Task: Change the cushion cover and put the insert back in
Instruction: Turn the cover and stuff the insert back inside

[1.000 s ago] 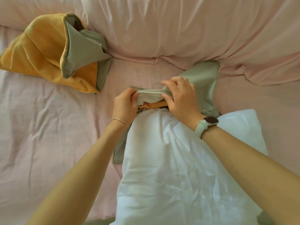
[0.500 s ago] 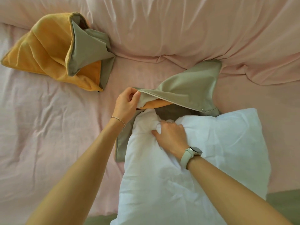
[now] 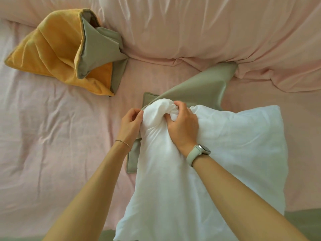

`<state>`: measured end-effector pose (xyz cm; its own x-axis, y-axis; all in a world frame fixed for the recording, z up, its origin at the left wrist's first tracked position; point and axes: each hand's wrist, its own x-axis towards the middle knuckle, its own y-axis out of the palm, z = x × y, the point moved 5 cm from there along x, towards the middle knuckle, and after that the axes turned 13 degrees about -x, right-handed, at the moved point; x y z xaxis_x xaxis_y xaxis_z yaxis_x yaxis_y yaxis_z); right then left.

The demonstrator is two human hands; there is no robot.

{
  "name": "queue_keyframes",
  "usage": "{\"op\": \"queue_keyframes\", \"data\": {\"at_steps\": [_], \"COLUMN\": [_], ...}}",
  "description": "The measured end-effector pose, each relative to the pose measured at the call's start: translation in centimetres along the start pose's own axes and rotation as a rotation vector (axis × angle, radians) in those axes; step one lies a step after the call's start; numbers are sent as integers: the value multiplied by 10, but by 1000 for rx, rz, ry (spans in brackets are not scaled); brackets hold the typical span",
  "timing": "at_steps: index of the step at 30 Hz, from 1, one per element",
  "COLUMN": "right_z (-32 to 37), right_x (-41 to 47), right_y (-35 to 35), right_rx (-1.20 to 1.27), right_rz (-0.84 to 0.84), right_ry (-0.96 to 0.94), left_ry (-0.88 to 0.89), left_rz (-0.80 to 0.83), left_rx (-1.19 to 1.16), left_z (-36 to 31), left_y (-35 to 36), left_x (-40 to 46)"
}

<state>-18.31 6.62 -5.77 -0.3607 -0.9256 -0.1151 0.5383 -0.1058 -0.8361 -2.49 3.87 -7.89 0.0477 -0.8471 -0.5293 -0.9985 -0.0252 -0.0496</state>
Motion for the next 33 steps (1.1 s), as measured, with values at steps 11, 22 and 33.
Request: {"op": "queue_keyframes", "data": {"at_steps": [11, 22, 33], "right_z": [20, 13, 0], "right_x": [-29, -13, -20], "right_y": [-2, 48, 17], "right_rx": [-252, -422, -224], "right_rz": [-83, 135, 137], "right_ry": [-564, -557, -502], "left_ry": [22, 46, 250], "left_rz": [-16, -31, 11], "left_rx": [-44, -120, 178], "left_z": [-8, -9, -28], "left_y": [7, 7, 12], "left_x": [3, 9, 7]}}
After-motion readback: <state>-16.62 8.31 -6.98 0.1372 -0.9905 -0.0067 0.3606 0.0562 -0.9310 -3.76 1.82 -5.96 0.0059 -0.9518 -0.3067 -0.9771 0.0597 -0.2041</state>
